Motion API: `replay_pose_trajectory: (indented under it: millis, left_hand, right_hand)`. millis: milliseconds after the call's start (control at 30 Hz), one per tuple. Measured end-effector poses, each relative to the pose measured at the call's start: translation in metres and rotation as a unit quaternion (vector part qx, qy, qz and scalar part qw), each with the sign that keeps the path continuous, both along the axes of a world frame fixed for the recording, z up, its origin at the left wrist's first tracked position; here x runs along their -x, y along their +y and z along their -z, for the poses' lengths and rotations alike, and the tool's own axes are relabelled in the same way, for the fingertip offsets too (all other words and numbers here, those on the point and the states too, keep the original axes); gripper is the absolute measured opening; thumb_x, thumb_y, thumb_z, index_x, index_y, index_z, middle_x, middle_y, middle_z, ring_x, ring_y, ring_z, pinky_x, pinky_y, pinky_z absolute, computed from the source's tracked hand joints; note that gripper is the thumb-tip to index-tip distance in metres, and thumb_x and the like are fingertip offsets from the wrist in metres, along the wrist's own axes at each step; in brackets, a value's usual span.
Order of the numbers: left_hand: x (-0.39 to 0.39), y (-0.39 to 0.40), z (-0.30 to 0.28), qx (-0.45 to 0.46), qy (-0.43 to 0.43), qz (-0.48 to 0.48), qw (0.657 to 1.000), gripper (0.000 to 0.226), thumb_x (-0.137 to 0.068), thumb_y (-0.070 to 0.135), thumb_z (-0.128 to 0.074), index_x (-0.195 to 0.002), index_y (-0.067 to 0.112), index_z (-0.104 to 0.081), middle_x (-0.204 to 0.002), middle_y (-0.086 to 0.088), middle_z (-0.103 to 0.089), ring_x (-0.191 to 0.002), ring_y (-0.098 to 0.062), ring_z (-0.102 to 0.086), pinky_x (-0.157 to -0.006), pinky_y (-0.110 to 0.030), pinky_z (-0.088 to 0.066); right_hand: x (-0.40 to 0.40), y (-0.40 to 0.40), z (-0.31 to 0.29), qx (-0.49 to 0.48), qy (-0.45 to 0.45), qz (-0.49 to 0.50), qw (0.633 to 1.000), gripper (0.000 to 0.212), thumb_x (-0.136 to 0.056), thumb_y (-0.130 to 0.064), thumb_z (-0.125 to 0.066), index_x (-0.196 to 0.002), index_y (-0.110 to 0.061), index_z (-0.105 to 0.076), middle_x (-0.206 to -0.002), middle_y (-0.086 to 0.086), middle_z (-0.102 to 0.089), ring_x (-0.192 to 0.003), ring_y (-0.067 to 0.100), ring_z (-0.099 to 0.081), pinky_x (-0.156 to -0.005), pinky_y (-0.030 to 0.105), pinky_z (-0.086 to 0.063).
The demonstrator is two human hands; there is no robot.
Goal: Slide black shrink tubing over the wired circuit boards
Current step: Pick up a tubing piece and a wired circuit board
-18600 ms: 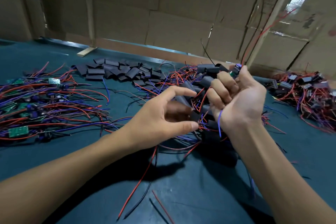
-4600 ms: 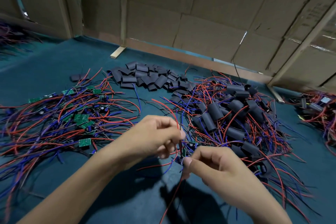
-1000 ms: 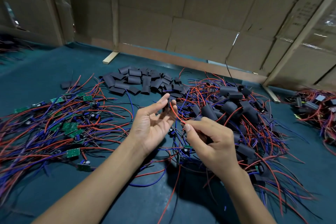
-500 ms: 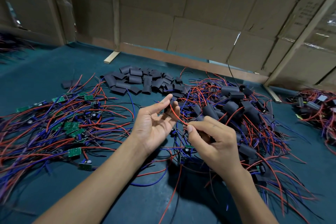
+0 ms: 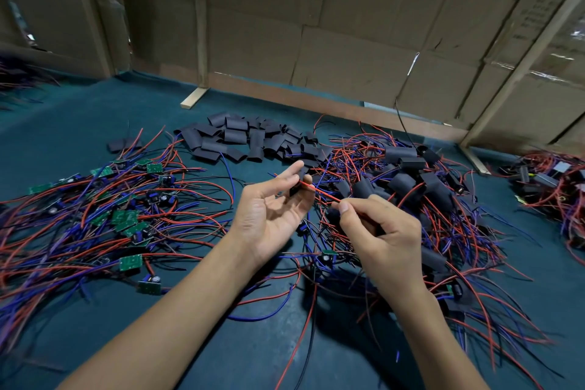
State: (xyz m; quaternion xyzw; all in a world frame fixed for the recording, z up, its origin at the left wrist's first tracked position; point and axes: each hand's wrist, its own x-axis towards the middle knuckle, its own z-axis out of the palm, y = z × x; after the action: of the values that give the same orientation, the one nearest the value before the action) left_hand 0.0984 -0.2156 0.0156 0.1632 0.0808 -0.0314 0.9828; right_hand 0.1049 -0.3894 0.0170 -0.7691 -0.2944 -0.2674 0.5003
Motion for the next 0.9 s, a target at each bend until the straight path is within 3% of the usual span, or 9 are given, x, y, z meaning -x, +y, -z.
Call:
replay_pose_trajectory:
  millis: [133,200,333,433,567,667,733,800,900]
  left_hand:
    - [-0.002,-0.004,0.002,-0.073,-0.012,-0.023,0.997,0.057,-0.071,-0.007,-0.064,-0.128,-0.004,-0.062,-0.099,-0.012,-0.068,-0.085,-0.018,-0.069,-0.081,-0.025,-0.059]
    - [-0.004,-0.008,0.002,-0.114,-0.033,-0.048,0.992,0.055,-0.072,-0.005,-0.066,-0.127,-0.001,-0.062,-0.097,-0.010,-0.069,-0.083,-0.017,-0.068,-0.081,-0.024,-0.058]
    - [-0.005,-0.013,0.003,-0.136,-0.064,-0.073,0.986,0.040,-0.085,0.008,-0.066,-0.124,0.000,-0.063,-0.103,-0.015,-0.073,-0.095,-0.020,-0.070,-0.093,-0.028,-0.056]
    - [-0.006,-0.017,0.005,-0.181,-0.054,-0.104,0.976,0.029,-0.093,-0.005,-0.056,-0.120,0.000,-0.066,-0.112,-0.020,-0.070,-0.103,-0.023,-0.069,-0.086,-0.027,-0.059]
    - [-0.007,-0.023,0.008,-0.203,-0.041,-0.131,0.969,0.068,-0.080,-0.015,-0.066,-0.139,0.016,-0.052,-0.134,-0.021,-0.056,-0.119,-0.032,-0.064,-0.089,-0.036,-0.060]
    - [-0.005,-0.022,0.008,-0.133,-0.026,-0.118,0.984,0.092,-0.070,-0.009,-0.072,-0.150,0.018,-0.036,-0.120,-0.023,-0.069,-0.103,-0.029,-0.073,-0.075,-0.030,-0.061]
    - [-0.006,-0.020,0.007,-0.095,-0.008,-0.120,0.988,0.092,-0.069,-0.006,-0.074,-0.151,0.010,-0.035,-0.113,-0.021,-0.073,-0.093,-0.024,-0.075,-0.071,-0.029,-0.060]
    - [-0.008,-0.017,0.008,-0.064,-0.002,-0.129,0.990,0.087,-0.070,-0.004,-0.074,-0.148,0.002,-0.037,-0.108,-0.019,-0.074,-0.090,-0.022,-0.075,-0.071,-0.029,-0.061]
    - [-0.012,-0.011,0.010,-0.059,-0.009,-0.138,0.989,0.080,-0.072,-0.002,-0.074,-0.145,-0.003,-0.041,-0.102,-0.014,-0.077,-0.089,-0.019,-0.075,-0.073,-0.027,-0.060]
  right_hand:
    - [0.000,0.002,0.003,0.041,-0.040,0.024,0.998,0.008,-0.089,-0.009,-0.072,-0.089,-0.008,-0.080,-0.067,-0.012,-0.053,-0.060,0.002,-0.049,-0.061,0.014,-0.036]
    - [0.001,0.004,0.005,0.049,-0.037,0.033,0.998,0.007,-0.089,-0.010,-0.075,-0.091,-0.010,-0.081,-0.071,-0.007,-0.059,-0.063,0.004,-0.054,-0.063,0.014,-0.039]
    - [0.000,0.009,0.005,0.029,0.070,0.065,0.995,0.008,-0.090,-0.018,-0.078,-0.097,-0.018,-0.077,-0.084,-0.003,-0.067,-0.075,0.010,-0.063,-0.070,0.017,-0.046]
    - [-0.001,0.007,0.005,-0.016,0.190,0.030,0.981,0.016,-0.090,-0.027,-0.068,-0.106,-0.027,-0.065,-0.089,-0.009,-0.067,-0.077,0.010,-0.061,-0.072,0.018,-0.046]
    - [-0.007,0.003,0.003,-0.136,0.338,-0.109,0.925,0.038,-0.075,-0.011,-0.043,-0.110,-0.027,-0.046,-0.103,-0.008,-0.068,-0.082,0.014,-0.057,-0.069,0.028,-0.040]
    - [-0.008,0.008,0.000,-0.249,0.363,-0.184,0.879,0.051,-0.066,0.006,-0.041,-0.108,-0.022,-0.039,-0.117,0.012,-0.065,-0.093,0.022,-0.063,-0.067,0.026,-0.048]
    - [-0.009,0.010,0.000,-0.302,0.368,-0.195,0.858,0.059,-0.071,0.021,-0.048,-0.113,-0.020,-0.038,-0.124,0.020,-0.058,-0.109,0.033,-0.066,-0.087,0.036,-0.057]
    - [-0.009,0.008,0.000,-0.334,0.396,-0.189,0.834,0.063,-0.081,0.027,-0.056,-0.121,-0.018,-0.040,-0.126,0.026,-0.057,-0.113,0.042,-0.067,-0.102,0.047,-0.053]
    - [-0.010,0.003,-0.004,-0.319,0.470,-0.191,0.800,0.061,-0.078,0.009,-0.072,-0.130,-0.006,-0.045,-0.113,0.032,-0.068,-0.095,0.041,-0.073,-0.083,0.046,-0.062]
